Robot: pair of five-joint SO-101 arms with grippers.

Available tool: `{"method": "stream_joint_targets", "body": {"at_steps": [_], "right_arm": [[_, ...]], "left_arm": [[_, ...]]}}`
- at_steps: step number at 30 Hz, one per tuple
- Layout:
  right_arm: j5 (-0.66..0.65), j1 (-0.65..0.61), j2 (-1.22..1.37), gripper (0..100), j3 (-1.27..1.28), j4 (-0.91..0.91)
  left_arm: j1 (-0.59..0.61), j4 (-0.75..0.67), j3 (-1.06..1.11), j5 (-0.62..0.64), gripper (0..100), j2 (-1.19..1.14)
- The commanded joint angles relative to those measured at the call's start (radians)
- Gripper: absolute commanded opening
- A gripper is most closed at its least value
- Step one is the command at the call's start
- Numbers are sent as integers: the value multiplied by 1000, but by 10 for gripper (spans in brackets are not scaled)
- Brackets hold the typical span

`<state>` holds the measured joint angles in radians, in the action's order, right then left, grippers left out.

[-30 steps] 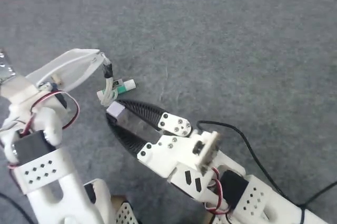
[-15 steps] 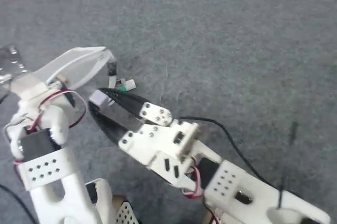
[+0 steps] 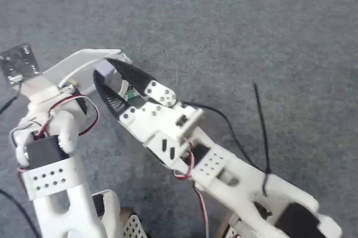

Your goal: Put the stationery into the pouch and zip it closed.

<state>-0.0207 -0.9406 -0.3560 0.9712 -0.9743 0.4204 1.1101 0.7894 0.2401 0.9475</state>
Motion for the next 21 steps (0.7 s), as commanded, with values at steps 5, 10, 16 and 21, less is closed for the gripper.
{"method": "stream_joint_targets", "body": {"at_steps": [5, 10, 16, 21], "right_arm": [[-2, 15, 243, 6, -173, -142], [-2, 16, 392, 6, -238, -206], [-2, 59, 545, 6, -354, -226], [-2, 58, 685, 6, -453, -226]], "left_arm": [[-11, 6, -51, -3, 13, 2], [-6, 6, -51, -2, 13, 2], [-5, 6, -51, -2, 13, 2], [-5, 6, -51, -2, 13, 2]]}}
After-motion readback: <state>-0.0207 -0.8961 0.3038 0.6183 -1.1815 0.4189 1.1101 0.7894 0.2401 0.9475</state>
